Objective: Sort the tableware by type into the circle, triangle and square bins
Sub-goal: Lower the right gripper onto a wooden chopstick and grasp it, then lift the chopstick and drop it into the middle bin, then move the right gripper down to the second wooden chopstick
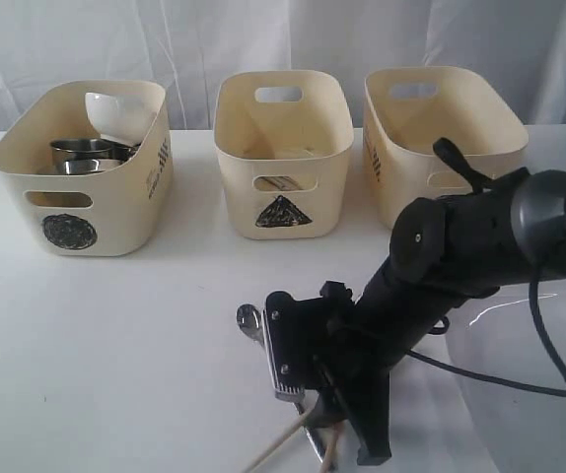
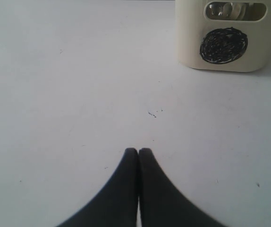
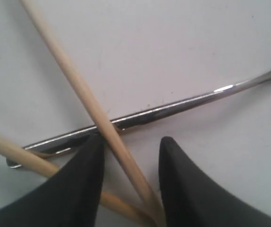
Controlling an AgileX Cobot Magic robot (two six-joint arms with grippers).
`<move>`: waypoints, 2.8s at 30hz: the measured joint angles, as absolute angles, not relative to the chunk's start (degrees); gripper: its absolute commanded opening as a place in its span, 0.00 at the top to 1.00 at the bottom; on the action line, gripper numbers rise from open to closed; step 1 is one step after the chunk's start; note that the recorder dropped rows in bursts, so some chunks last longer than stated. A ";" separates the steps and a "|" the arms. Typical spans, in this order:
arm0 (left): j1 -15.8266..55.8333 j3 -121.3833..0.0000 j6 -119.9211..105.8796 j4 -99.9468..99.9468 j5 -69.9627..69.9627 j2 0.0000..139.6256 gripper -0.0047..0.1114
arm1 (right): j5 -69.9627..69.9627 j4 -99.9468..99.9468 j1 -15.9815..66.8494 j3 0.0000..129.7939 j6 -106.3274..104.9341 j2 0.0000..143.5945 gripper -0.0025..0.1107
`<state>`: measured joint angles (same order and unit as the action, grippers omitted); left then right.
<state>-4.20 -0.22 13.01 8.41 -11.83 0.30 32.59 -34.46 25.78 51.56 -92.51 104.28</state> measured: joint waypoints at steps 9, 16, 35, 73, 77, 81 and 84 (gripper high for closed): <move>-4.20 -0.22 13.01 8.41 -11.83 0.30 0.96 | 31.98 -34.46 25.78 51.56 -91.52 104.61 0.95; -4.20 -0.22 13.01 8.41 -11.83 0.30 0.96 | 31.91 -33.82 25.78 51.83 -91.52 103.20 0.98; -4.20 -0.22 13.01 8.41 -11.83 0.30 0.96 | 4.56 -40.63 21.99 65.90 -70.88 90.27 0.98; -4.20 -0.22 13.01 8.41 -11.83 0.30 0.96 | -19.12 -23.49 20.71 85.23 -22.92 117.35 0.67; -4.20 -0.22 13.01 8.41 -11.83 0.30 0.96 | 9.78 -24.50 20.71 85.33 -22.06 108.20 0.94; -4.20 -0.22 13.01 8.41 -11.83 0.30 0.96 | 24.59 -23.87 20.71 83.82 -20.51 101.96 0.98; -4.20 -0.22 13.01 8.41 -11.83 0.30 0.96 | 27.59 -20.51 20.71 79.76 -14.03 98.50 0.98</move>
